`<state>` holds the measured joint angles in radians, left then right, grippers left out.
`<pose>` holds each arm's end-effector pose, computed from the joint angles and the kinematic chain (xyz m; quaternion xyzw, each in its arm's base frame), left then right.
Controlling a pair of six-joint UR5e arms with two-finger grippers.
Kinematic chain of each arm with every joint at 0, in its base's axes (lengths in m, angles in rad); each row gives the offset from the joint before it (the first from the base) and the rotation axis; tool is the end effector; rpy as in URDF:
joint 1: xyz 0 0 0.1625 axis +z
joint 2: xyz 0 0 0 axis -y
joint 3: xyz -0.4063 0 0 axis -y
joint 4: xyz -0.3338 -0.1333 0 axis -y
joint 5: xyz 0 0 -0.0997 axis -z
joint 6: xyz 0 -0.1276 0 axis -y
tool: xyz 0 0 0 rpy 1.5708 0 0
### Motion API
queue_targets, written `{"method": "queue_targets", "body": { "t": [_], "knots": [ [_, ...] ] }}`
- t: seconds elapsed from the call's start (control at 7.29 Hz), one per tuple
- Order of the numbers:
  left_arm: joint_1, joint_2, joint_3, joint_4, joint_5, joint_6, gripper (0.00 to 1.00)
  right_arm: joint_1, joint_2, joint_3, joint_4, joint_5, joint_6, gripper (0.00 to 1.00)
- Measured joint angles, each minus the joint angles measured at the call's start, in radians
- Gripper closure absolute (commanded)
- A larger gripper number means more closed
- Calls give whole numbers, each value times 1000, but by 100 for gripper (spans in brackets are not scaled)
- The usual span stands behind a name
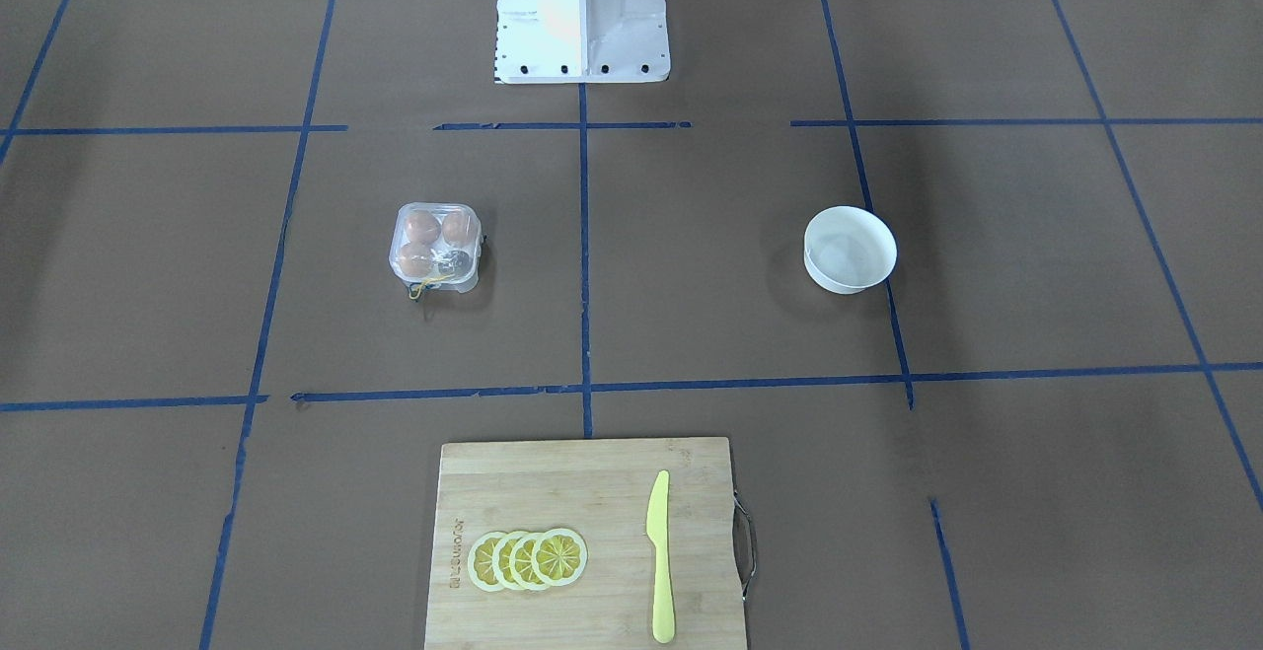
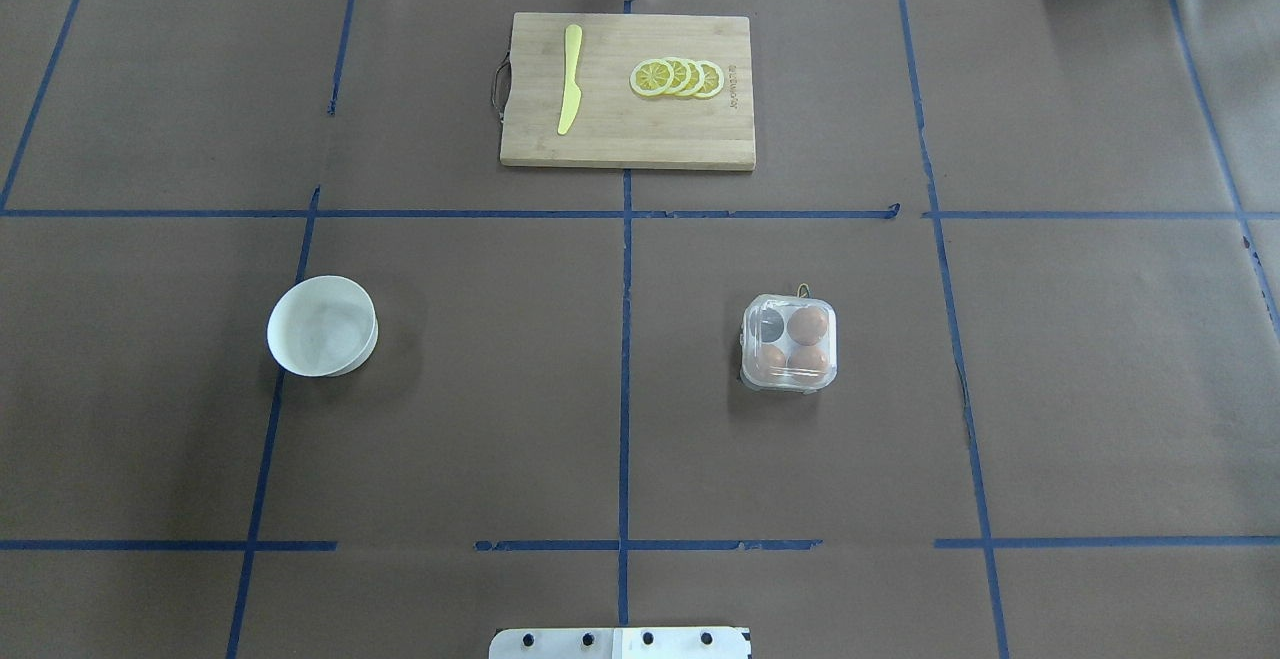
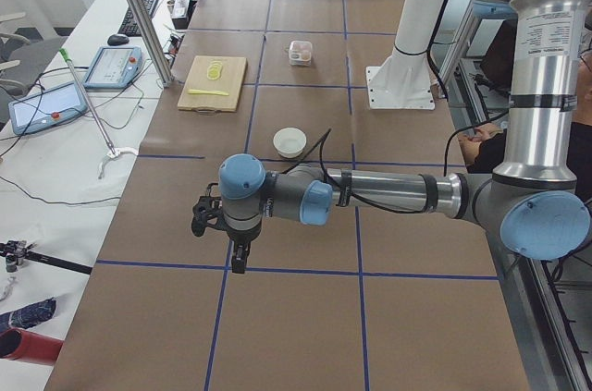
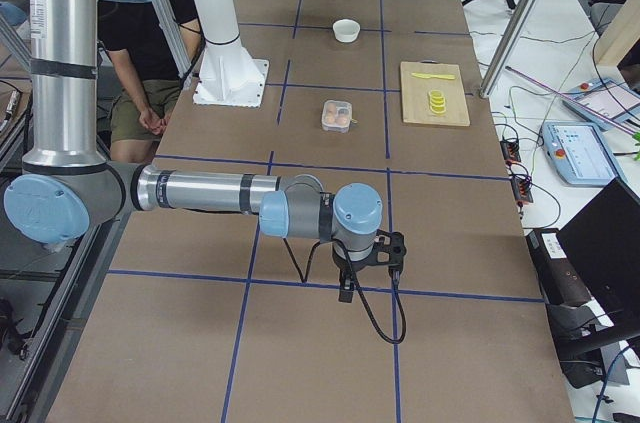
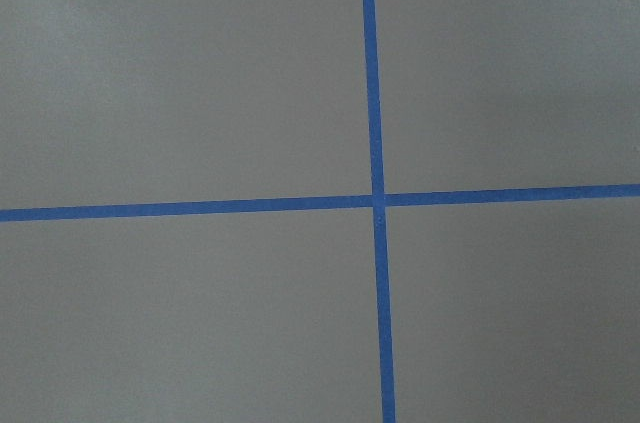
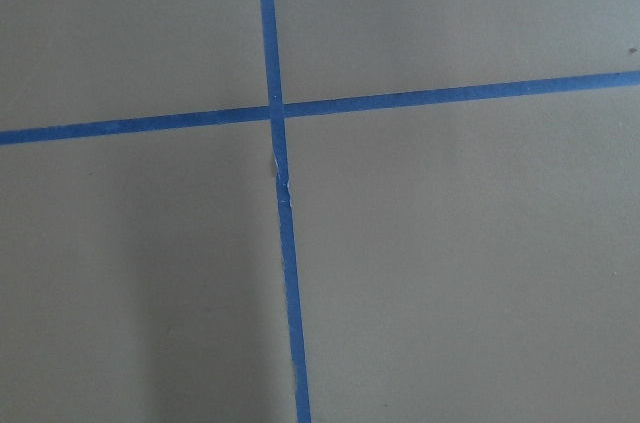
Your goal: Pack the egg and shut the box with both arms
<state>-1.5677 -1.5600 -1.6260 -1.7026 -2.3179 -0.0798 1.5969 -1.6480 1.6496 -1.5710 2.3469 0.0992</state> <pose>-0.0452 -0.4438 0.6286 0.0668 0.3666 -0.0035 0.9280 0.0544 -0.4010 0.6580 -0.0132 -0.3782 0.0577 0.9238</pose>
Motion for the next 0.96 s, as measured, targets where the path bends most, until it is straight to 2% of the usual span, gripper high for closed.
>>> {"method": "queue_targets", "body": {
  "t": [0.96],
  "knots": [
    [0,0,0,-2,0,0,0,0,1,2,0,0,10,0]
  ]
}}
